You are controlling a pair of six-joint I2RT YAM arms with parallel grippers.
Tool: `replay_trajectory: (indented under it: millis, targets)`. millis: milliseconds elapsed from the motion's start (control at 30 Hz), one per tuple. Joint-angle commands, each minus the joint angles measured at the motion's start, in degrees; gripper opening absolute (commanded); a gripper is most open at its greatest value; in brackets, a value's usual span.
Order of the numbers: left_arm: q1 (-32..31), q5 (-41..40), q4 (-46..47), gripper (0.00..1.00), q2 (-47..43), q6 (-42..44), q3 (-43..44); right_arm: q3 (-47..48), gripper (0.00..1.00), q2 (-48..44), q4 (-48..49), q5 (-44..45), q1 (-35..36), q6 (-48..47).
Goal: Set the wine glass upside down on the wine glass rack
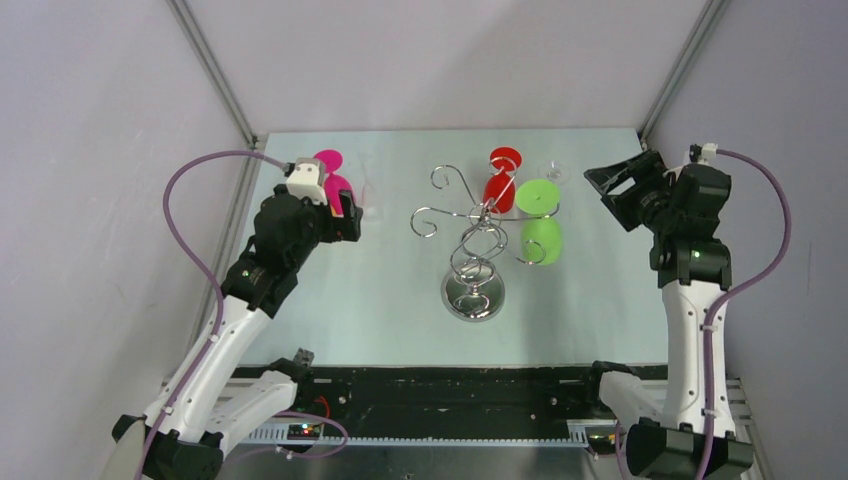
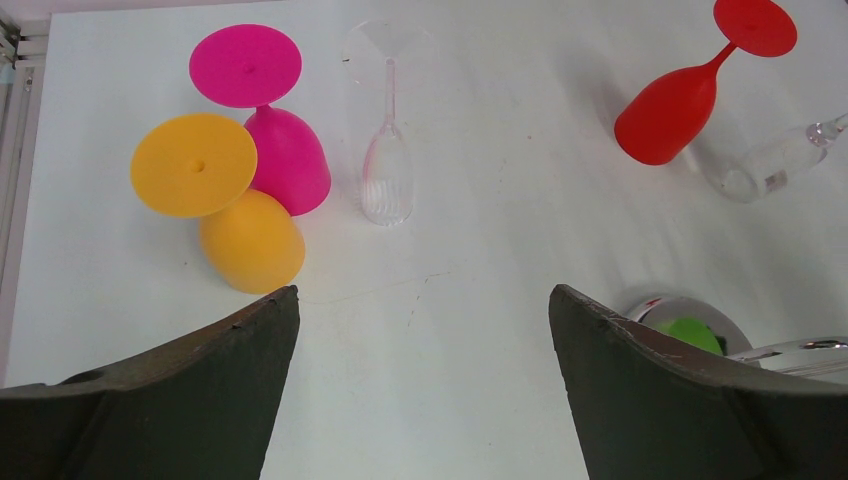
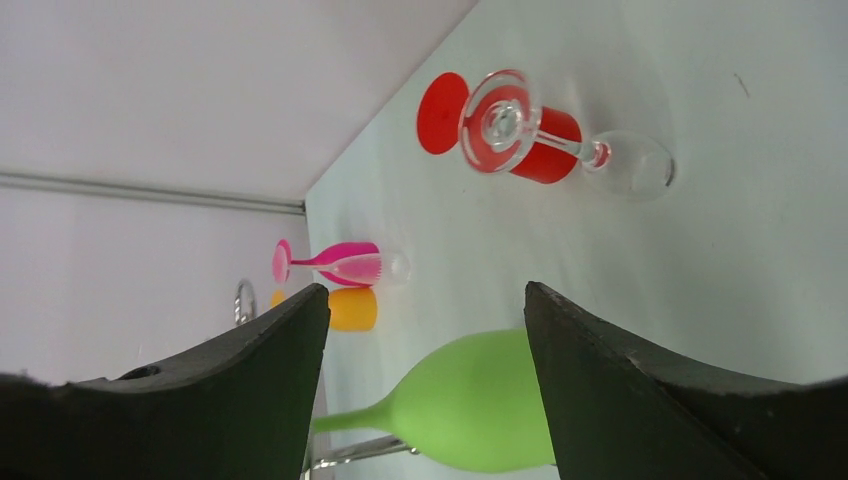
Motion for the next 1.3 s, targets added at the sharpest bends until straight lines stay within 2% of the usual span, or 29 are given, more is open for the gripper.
replay_trajectory:
  millis: [0,233,400,667,1167,1267]
  targets:
    - [-0.32,-0.26,1.42,1.00,-0.37,0.67,-0.17,-1.98,0.73,3.64,3.46,-0.03,-1.30,1.41]
    - [-0.34,0.10,1.41,1.00,-0.39,0.50,-0.10,-4.84,0.63,13.87,12.22,-0.76,-1.19,4.94]
    - [-0.37,-0.25,1.41,1.00,0.16,0.65,-0.12,-5.20,0.64,21.20,18.43,-3.23,-0.95,5.90]
    - [-0.33,-0.50,1.42,1.00,0.75,0.84,0.04,-8.28,0.66,24.89,28.59,-6.17,-0.86,8.36]
    - [-0.35,-0.30,1.41,1.00,0.83,0.89,0.11,-8.63,0.44,31.64,39.14,-10.29,0.57,13.46]
    - [-0.32,-0.15,1.37,1.00,1.11,0.85,0.19,-8.63,0.33,32.36,40.09,-10.78,0.78,13.80]
